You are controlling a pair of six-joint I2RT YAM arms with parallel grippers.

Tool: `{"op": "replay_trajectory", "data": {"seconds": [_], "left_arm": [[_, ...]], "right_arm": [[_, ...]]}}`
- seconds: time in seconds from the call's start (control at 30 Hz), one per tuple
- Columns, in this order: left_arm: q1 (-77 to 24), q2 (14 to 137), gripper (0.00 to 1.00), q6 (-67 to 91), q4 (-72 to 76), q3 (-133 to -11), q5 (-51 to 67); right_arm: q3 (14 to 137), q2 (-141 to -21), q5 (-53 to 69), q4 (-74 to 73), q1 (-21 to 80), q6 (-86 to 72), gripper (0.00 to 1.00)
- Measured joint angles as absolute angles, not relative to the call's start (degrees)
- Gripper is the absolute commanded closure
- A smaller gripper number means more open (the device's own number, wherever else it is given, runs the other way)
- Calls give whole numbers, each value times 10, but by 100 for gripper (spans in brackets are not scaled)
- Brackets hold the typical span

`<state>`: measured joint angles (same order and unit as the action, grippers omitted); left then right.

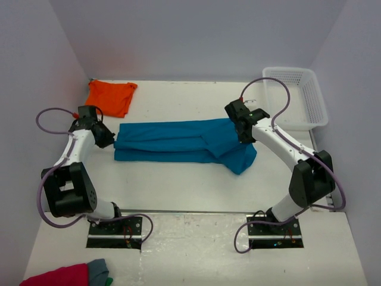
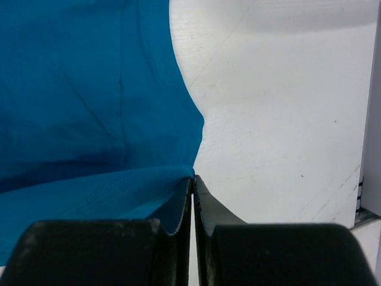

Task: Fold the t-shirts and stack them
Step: Fold the other side of the tshirt into a rectangle

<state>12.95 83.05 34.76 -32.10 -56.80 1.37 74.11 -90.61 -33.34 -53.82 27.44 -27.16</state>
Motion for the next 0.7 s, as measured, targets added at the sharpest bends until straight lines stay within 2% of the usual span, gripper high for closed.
{"op": "replay_trajectory", "data": {"seconds": [0.7], "left_arm": [[122,901,100,348,-309,-612,13]], "right_arm": [[816,-1002,-304,-525,237,-238,100]]}}
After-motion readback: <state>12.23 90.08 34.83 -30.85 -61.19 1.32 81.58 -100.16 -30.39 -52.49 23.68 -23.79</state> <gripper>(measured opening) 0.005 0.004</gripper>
